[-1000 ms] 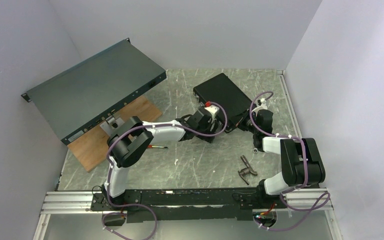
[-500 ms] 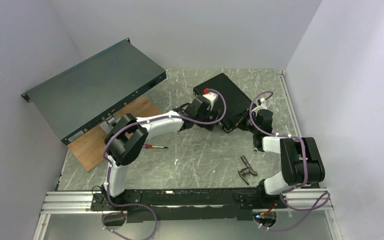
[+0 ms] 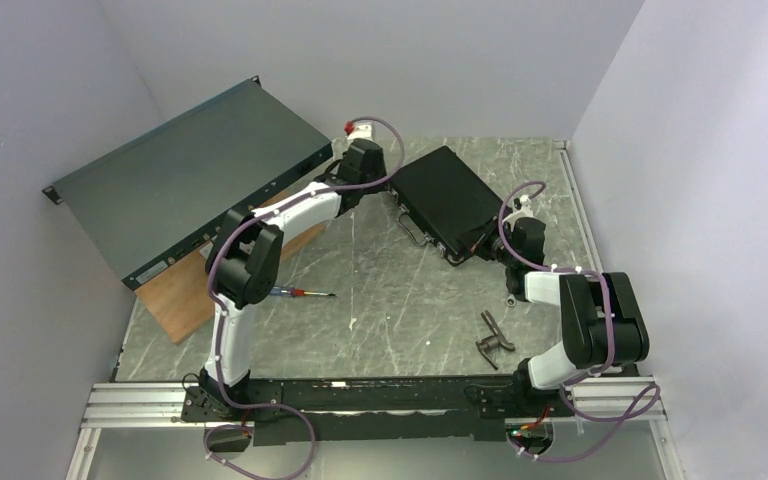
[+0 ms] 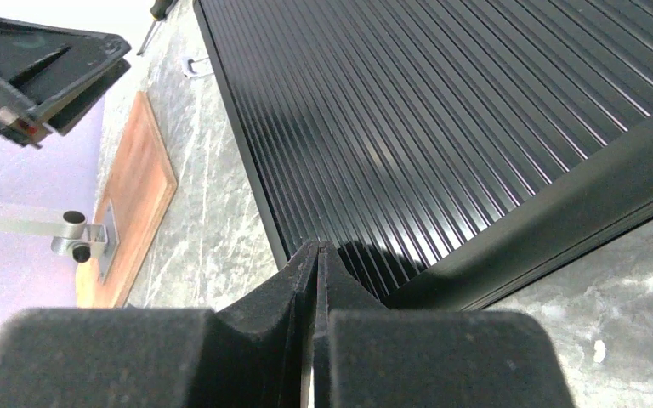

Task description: Pack up texas hold em set

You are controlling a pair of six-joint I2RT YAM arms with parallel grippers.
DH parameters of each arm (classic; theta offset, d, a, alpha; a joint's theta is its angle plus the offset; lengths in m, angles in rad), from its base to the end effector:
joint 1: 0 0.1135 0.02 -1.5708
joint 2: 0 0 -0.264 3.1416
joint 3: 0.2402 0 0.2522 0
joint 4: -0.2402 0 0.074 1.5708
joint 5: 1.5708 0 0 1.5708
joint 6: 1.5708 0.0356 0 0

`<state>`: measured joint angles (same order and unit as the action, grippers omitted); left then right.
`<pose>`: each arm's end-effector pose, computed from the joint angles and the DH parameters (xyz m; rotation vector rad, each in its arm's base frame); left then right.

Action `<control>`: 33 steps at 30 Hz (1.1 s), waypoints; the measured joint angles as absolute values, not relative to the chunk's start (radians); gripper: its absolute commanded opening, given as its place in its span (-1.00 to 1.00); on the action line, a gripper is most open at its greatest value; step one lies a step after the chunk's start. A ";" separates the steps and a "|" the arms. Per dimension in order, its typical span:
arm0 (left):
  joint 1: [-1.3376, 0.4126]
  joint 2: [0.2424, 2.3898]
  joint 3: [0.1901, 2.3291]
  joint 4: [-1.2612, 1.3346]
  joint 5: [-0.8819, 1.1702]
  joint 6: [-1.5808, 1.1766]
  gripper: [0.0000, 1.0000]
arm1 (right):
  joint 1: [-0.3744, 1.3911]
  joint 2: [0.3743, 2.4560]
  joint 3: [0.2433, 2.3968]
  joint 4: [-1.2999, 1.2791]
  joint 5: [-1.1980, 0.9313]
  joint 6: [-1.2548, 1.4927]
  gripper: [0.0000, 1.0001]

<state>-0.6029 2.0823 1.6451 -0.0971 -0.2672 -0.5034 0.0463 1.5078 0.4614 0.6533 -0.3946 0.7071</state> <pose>0.4088 -0.2700 0.2392 -0.0564 2.1072 -0.3893 0.2757 0.0265 0.1540 0.4001 1.9977 0.8715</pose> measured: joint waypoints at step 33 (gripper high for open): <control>-0.580 2.243 1.666 -0.018 -0.229 -0.662 0.00 | 0.046 1.532 0.472 0.674 -0.412 0.708 -0.88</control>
